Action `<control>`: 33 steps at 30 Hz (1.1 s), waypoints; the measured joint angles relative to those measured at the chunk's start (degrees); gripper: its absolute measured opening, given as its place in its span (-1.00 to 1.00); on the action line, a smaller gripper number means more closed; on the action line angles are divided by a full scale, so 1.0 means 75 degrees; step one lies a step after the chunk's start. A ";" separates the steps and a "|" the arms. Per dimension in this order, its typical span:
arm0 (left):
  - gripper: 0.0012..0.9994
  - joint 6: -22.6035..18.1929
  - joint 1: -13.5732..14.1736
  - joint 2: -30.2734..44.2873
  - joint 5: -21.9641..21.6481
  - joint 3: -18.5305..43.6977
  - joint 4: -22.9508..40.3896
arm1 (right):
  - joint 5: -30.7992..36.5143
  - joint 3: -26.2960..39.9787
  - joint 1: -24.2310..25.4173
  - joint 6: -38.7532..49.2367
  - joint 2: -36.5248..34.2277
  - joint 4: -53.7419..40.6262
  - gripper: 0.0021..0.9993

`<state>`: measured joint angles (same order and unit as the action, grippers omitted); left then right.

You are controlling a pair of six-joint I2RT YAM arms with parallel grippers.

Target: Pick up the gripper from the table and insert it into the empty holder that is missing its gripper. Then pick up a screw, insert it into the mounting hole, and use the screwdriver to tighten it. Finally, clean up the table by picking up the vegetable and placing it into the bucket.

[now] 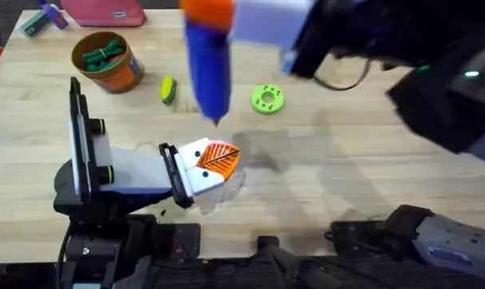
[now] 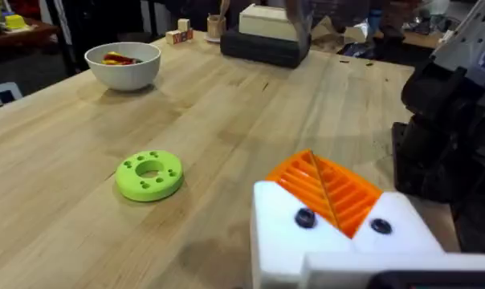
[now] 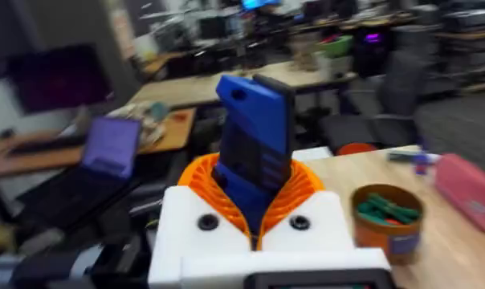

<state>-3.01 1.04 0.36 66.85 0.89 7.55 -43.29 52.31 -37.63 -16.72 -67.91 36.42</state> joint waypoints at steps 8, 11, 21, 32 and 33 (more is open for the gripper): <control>-0.98 0.0000 0.0000 0.0000 0.0000 0.0000 0.0000 | -0.0450 -0.0012 -0.0938 0.0987 -0.0369 0.0054 -0.96; -0.98 0.0000 0.0000 0.0000 0.0001 0.0000 0.0000 | -0.0511 -0.0012 -0.1168 0.1433 -0.0369 0.0072 -0.96; -0.98 0.0000 0.0000 0.0000 0.0000 0.0000 0.0000 | -0.0583 -0.0012 -0.1322 0.2004 -0.0369 -0.0305 -0.96; -0.98 0.0000 0.0000 0.0000 0.0000 0.0000 0.0000 | -0.0620 -0.0012 -0.1325 0.2725 -0.0369 -0.0566 -0.96; -0.98 0.0000 0.0000 0.0000 0.0000 0.0000 0.0000 | -0.0653 -0.0012 -0.1325 0.2750 -0.0369 -0.0522 -0.96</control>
<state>-3.01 1.04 0.36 66.85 0.89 7.55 -48.19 52.23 -47.57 3.90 -70.67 32.50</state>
